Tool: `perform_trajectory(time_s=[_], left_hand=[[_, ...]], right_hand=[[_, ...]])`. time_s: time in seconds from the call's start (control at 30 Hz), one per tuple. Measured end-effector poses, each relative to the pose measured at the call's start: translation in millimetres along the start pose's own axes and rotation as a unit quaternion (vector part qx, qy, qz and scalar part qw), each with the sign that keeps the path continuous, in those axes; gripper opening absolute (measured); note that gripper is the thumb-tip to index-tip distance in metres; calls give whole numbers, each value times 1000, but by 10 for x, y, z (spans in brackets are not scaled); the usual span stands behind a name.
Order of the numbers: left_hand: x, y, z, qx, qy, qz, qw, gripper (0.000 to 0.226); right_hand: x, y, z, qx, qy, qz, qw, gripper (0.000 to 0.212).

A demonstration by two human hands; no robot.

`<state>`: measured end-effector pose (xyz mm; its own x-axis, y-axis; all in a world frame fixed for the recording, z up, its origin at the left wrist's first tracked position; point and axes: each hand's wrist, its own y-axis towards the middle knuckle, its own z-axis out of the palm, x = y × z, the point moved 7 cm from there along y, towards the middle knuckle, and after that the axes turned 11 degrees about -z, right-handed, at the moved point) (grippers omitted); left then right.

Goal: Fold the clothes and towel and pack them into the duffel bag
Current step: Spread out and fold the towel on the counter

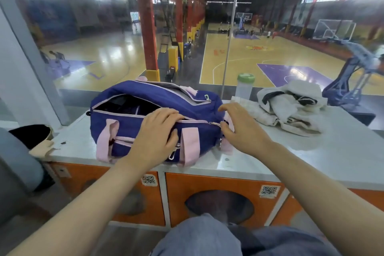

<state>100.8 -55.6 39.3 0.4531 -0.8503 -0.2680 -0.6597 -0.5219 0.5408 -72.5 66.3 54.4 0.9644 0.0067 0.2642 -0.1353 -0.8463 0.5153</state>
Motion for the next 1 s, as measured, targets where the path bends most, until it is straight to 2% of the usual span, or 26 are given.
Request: perform_trajectory(time_s=[0.13,0.23,0.33,0.4,0.5,0.63,0.73,0.83,1.0], left_hand=[[-467,-1,334,13,31,7,999,56],[-663,-32,513,25,7,15,1000,58],[-741,-112,734,58,0,26,998,54],[-732,-132,909,83,48,15,995,50],[-686,-136,1117,105,115,2,988,51],[-632,-121,1221,101,116,-14,988,50],[-623,-83,1253,89,120,-24,988,47],[-656,-61,1212,56,112,-26,992,40],[-843,-76,1064,20,65,-3,998,28]], right_hand=[[-808,-308,-50,19,-46,141,989,45],[-1349,-501,-167,32,-108,231,966,53],[-1785,-575,-270,56,-194,267,942,60],[-2016,-576,-295,87,-237,290,923,62],[-2261,-566,-235,131,-242,324,905,62],[-2354,-620,-96,159,-240,344,894,69],[-2323,-654,-93,138,-255,339,895,61],[-2309,-713,-94,147,-256,320,900,35],[-2111,-849,-212,115,-182,332,919,11]])
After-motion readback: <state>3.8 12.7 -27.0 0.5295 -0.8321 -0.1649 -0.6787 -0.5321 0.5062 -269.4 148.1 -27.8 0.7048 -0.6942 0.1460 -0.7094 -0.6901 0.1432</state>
